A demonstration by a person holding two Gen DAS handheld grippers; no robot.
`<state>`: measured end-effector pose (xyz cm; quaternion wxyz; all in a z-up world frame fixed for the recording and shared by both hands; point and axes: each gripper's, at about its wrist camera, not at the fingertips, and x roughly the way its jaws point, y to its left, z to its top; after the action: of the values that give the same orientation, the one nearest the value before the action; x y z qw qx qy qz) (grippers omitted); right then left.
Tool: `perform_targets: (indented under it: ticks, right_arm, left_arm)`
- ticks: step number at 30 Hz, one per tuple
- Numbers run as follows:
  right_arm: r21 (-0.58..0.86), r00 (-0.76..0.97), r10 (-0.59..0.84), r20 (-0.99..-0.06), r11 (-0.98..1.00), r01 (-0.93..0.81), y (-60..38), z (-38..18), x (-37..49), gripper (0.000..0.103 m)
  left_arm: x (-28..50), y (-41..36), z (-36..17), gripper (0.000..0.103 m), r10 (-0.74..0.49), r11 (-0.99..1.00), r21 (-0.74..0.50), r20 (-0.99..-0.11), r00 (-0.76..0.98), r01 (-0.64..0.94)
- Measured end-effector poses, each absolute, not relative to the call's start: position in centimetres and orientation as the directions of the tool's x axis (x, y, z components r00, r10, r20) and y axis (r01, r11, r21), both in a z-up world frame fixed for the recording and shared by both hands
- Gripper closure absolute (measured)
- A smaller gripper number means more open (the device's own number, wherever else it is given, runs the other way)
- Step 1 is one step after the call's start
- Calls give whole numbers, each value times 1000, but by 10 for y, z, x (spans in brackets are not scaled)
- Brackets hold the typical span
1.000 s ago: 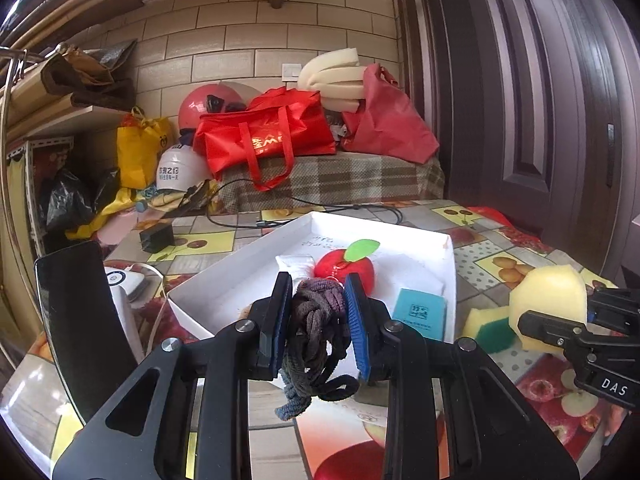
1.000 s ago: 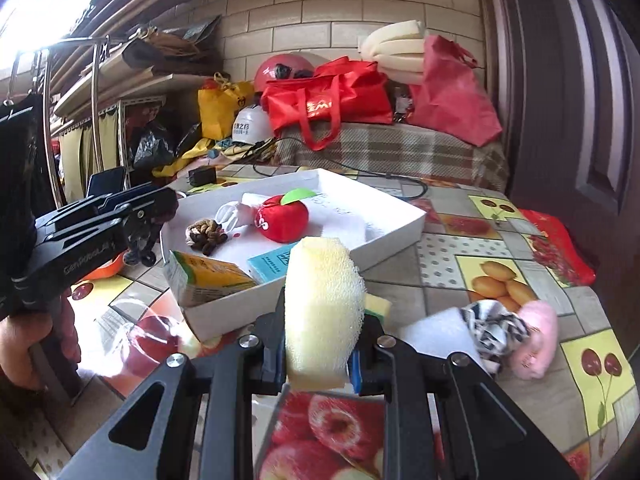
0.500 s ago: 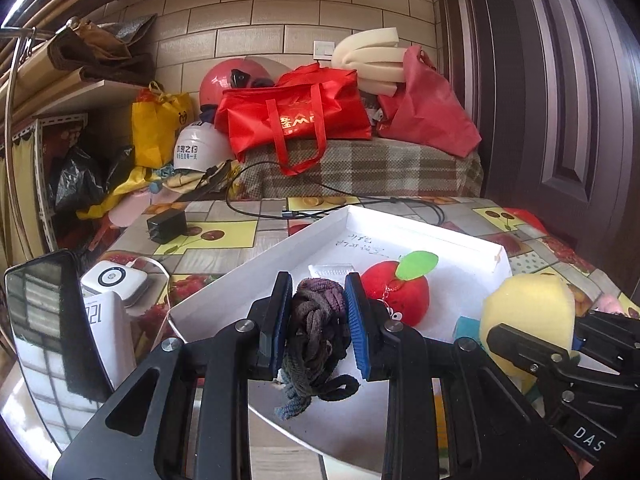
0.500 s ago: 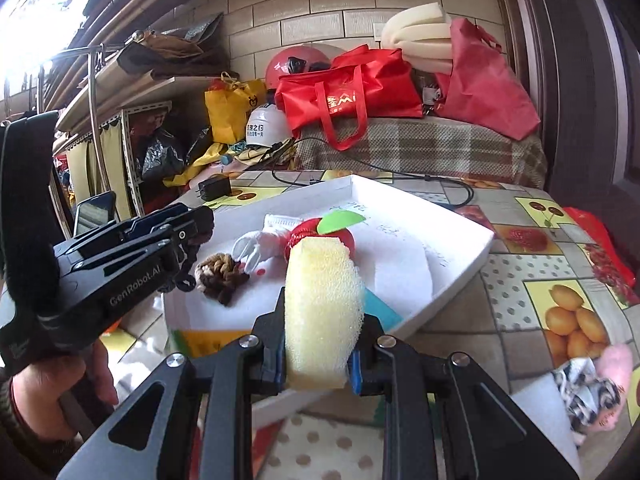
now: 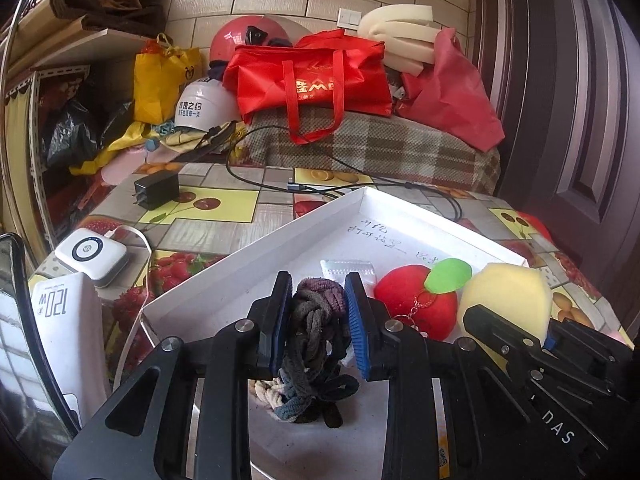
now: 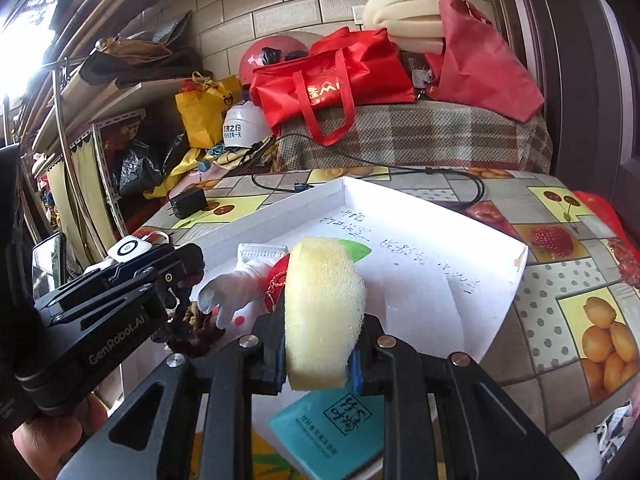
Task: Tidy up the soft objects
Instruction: 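Lower the dark grey sock into the tray with left while right drops the yellow sponge in, then grasp the pink fluffy ball with right while left grasps the white foam block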
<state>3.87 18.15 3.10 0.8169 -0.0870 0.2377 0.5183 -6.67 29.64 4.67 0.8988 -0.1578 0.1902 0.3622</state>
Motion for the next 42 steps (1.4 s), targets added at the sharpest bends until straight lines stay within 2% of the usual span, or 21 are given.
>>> perform_targets:
  ticks: [13,14,15,16,17,18,19,20,22,29,35,40,42]
  right_arm:
    - [67,395,797,-456,473,-878,181,34,33,78]
    - [67,396,799,-453,473,-878,180,35,32,74]
    - [66,395,799,-453,472,-879,181,35,32,45]
    - [65,414,787,-458,494,-867,180,34,34,24]
    - [89,418,780,-466,511,-855,179,33,39,18]
    - [113,407,782,-471,511,-852,177,32,45,16]
    - [146,398,787,-472,515,-845,174,32,51,16]
    - [177,390,793,-468,516,-838,170,31,56,16]
    - [203,388,799,-458,520,-830,166,31,60,16]
    - [160,425,799,-425,529,-834,164,36,48,16]
    - [123,463,816,-347,529,-840,154,42,35,16]
    - [-5,494,808,-322,520,-854,146,44,11,16]
    - [-63,522,780,-344,536,-842,142,42,5,16]
  left_arm:
    - [-64,284,51,76,642,682,-66,-422,640,-728]
    - [-65,283,51,73,647,679,-65,-418,638,-731]
    - [-68,283,51,70,664,663,-65,-407,627,-745]
    - [-72,284,52,58,682,645,-76,-393,617,-761]
    - [-76,285,53,45,694,630,-89,-380,611,-771]
    - [-79,287,53,21,701,618,-100,-378,604,-780]
    - [-80,289,53,10,701,614,-111,-380,604,-782]
    - [-81,290,53,7,698,615,-116,-381,606,-780]
    - [-81,288,53,5,704,615,-104,-373,604,-782]
    - [-84,285,55,5,731,594,-102,-347,588,-798]
    - [-98,274,59,0,753,593,-122,-267,601,-796]
    - [-106,270,59,0,718,621,-158,-277,638,-768]
    - [-107,260,60,0,713,637,-143,-265,650,-757]
